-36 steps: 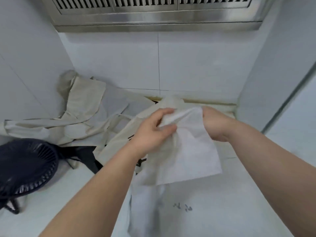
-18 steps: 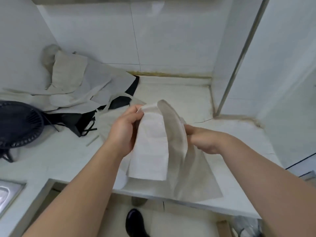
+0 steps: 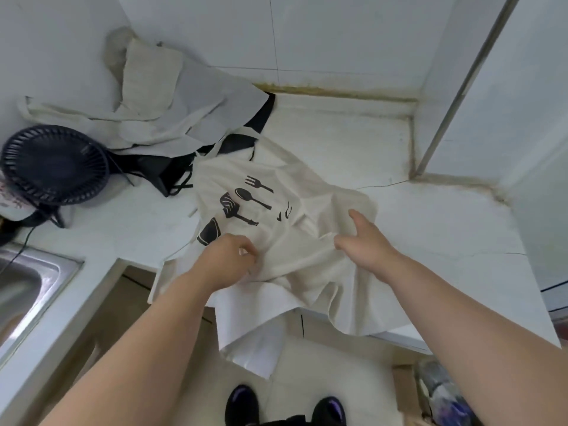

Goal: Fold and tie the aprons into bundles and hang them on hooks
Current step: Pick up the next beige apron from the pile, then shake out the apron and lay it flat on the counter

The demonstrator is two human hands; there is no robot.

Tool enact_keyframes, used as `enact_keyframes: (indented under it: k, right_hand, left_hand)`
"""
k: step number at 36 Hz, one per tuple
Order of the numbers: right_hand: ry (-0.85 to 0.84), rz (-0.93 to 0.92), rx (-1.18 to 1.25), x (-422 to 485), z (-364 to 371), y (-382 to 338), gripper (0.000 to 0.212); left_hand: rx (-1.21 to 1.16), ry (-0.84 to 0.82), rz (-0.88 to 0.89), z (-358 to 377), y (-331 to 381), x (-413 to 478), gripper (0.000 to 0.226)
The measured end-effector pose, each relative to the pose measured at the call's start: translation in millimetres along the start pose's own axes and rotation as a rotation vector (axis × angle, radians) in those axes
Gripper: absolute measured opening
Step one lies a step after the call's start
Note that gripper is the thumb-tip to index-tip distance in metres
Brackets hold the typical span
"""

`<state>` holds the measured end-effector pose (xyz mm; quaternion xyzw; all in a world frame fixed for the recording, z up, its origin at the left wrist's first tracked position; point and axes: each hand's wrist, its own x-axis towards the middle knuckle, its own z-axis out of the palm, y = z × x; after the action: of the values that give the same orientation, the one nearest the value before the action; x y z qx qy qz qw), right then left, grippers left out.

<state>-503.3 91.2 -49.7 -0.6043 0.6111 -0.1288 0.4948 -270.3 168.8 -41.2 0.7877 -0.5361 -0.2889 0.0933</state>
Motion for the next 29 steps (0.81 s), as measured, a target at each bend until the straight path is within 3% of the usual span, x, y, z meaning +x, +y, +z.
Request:
enact_keyframes:
  k: [4,7,15,20,24,29]
  right_hand:
    - [0.1,-0.16,0.075,3.7,3.5,-30.5,0.073]
    - [0.173,-0.249,-0.027,5.6,7.9,-56.2,0.064]
    - [0.102,-0.366,-0.177,23.3,58.5,-115.7,0.05]
    - [0.026,-0.284,-0.268,41.1,93.7,-138.2,0.04]
    - [-0.092,-0.208,-0.31,51.8,115.7,-153.5,0.045]
    - [-0.081,-0.099,-0.28,66.3,134.6,-163.2,0.06]
  left_hand:
    - [-0.102,0.197,0.02,-4.0,-4.6,4.3,0.028]
    - [-0.165,0.269,-0.026,-11.5,-13.6,7.5,0.031]
    - [-0.268,0.329,-0.174,-48.6,-67.4,20.8,0.041]
    - [-0.325,0.266,-0.151,-60.2,-94.7,55.0,0.049]
    - [-0.487,0.175,-0.183,-67.8,-101.9,91.6,0.061]
    - [-0.582,-0.057,-0.153,-62.4,-100.7,132.1,0.043]
